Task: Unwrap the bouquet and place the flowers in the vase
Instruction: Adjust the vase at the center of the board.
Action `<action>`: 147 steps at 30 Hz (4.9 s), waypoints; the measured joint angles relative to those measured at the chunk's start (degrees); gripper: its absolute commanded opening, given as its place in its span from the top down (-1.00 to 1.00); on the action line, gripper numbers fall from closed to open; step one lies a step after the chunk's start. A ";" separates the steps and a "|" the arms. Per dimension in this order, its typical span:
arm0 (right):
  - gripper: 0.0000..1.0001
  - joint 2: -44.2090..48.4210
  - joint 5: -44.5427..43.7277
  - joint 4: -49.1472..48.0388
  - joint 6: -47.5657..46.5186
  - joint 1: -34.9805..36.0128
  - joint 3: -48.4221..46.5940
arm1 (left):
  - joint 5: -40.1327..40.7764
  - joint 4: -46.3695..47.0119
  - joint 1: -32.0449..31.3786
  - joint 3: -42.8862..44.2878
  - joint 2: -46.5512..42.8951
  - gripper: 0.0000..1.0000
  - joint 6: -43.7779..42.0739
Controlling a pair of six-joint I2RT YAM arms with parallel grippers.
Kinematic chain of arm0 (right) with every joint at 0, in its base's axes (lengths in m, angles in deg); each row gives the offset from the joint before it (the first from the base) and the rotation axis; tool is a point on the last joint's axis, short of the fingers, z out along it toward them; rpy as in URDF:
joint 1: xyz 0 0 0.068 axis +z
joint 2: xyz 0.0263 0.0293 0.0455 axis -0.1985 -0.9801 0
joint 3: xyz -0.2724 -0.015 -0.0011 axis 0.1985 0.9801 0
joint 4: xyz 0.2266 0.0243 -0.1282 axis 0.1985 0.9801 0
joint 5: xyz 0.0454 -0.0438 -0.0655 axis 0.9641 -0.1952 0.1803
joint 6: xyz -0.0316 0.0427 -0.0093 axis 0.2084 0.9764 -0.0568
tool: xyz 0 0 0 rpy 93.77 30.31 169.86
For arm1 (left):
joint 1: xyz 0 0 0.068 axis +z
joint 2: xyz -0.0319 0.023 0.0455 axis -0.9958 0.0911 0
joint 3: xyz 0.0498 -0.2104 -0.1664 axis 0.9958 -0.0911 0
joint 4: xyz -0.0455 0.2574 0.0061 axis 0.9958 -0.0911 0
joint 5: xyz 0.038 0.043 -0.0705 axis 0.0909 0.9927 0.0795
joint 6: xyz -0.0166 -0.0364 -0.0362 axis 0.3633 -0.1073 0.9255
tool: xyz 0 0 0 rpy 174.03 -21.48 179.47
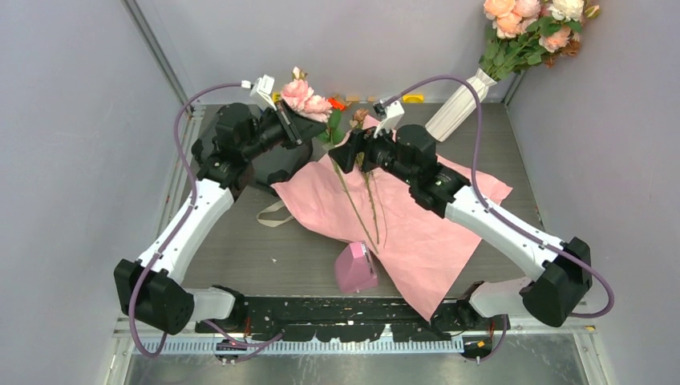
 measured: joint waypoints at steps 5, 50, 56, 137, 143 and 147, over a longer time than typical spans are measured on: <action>-0.74 2.40 -5.75 10.25 -0.44 -7.34 -5.40 | 2.21 -4.70 1.40 7.43 3.39 1.00 -4.04; -0.93 -45.44 -1.62 2.80 5.44 -53.79 -41.46 | 1.33 -17.16 13.40 8.26 7.56 1.00 -23.54; -0.92 -49.70 -1.40 5.95 4.42 -53.79 -46.49 | 1.33 -17.09 13.55 7.91 7.56 1.00 -23.54; 0.60 -23.34 -5.73 -24.87 -28.35 -29.92 -2.51 | 0.24 -14.49 13.66 2.32 3.78 1.00 -23.56; 0.22 -22.84 -6.60 -25.62 -29.09 -29.44 -1.62 | -0.02 -14.49 13.66 2.32 3.78 1.00 -23.54; 0.00 -22.25 -7.19 -25.73 -29.22 -29.11 -0.83 | -0.46 -14.40 13.66 2.32 3.78 1.00 -23.52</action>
